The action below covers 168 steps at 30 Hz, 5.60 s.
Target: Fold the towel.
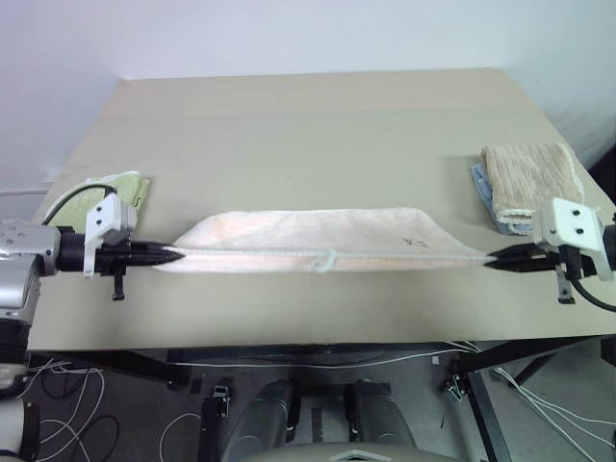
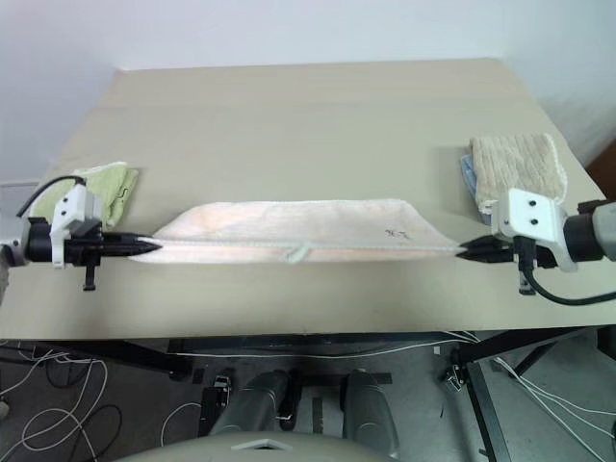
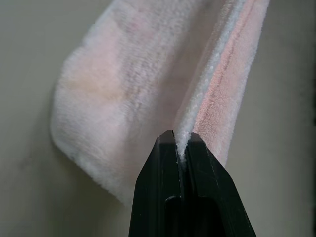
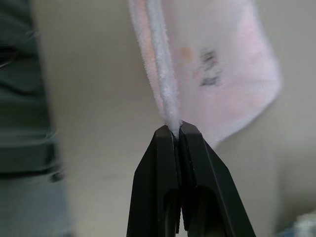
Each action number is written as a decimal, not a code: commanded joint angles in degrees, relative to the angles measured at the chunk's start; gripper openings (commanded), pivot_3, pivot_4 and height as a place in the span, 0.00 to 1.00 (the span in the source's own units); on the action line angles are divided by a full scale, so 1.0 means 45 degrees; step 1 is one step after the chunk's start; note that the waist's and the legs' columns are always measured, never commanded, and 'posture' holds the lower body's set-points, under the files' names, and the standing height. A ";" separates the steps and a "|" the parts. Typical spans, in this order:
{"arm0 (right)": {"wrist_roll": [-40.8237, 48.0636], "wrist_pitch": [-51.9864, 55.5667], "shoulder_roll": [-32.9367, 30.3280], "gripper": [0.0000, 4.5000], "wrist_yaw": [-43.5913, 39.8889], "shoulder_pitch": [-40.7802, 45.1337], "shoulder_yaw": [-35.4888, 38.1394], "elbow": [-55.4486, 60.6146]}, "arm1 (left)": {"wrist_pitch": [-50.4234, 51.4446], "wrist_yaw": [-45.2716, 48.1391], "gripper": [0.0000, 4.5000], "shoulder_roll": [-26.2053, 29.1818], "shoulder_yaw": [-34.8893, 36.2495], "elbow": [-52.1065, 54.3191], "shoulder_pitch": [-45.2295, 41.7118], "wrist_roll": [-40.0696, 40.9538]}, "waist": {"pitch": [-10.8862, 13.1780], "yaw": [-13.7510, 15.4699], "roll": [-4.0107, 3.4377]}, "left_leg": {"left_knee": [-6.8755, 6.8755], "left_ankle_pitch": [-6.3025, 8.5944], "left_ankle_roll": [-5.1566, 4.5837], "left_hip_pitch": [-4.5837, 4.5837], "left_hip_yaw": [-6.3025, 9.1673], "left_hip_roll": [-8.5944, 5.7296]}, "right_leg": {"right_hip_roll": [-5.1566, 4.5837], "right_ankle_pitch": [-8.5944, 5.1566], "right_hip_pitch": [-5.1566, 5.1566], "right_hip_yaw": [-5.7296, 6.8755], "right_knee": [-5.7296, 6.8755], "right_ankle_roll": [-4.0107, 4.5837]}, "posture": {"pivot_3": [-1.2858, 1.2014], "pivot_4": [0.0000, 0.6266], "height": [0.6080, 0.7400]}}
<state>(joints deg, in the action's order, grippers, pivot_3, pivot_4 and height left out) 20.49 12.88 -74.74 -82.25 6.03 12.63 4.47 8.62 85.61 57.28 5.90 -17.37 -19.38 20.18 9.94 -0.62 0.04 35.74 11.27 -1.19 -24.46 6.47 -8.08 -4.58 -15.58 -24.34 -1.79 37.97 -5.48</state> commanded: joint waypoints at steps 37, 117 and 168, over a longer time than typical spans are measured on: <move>-0.1658 -0.1486 0.1894 0.00 -0.0613 0.4580 -0.3445 -0.4758 | -0.0246 0.0609 0.01 -0.0145 -0.1461 -0.5325 -0.3383 -0.0725 | 0.0003 -0.0025 -0.0002 | -0.0094 -0.0007 -0.0025 0.0002 -0.0018 0.0008 | -0.0005 0.0010 0.0000 0.0014 -0.0103 -0.0019 | 0.52 0.24 1.00; 0.7071 1.7694 0.7873 1.00 0.7816 0.0958 0.4758 -0.2555 | 0.5051 -0.6076 1.00 -0.5827 -0.1042 0.6666 0.0409 0.2909 | -0.0050 -0.0049 0.0074 | 0.0063 0.0001 -0.0013 0.0046 -0.0006 0.0020 | 0.0014 0.0013 0.0092 0.0021 0.0003 -0.0020 | 0.52 0.24 1.00; 0.6215 1.4063 0.3623 0.01 0.6694 -0.0741 0.5466 -0.5962 | 0.4274 -0.5721 1.00 -0.5382 -0.2055 0.6627 0.0888 0.2076 | -0.0099 0.0634 0.0088 | -0.0105 0.0092 -0.0085 0.0038 -0.0122 0.0157 | -0.0071 0.0153 0.0162 0.0205 -0.0473 0.0006 | 0.52 0.24 1.00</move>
<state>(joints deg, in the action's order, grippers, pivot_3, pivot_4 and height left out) 48.92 77.96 -56.79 -49.74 2.75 36.45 -21.83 28.32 59.58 33.04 -3.81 11.88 -14.35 28.84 9.49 2.24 0.44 35.26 11.68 -1.57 -24.29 5.91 -7.36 -4.89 -14.90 -23.61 -0.86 35.86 -5.45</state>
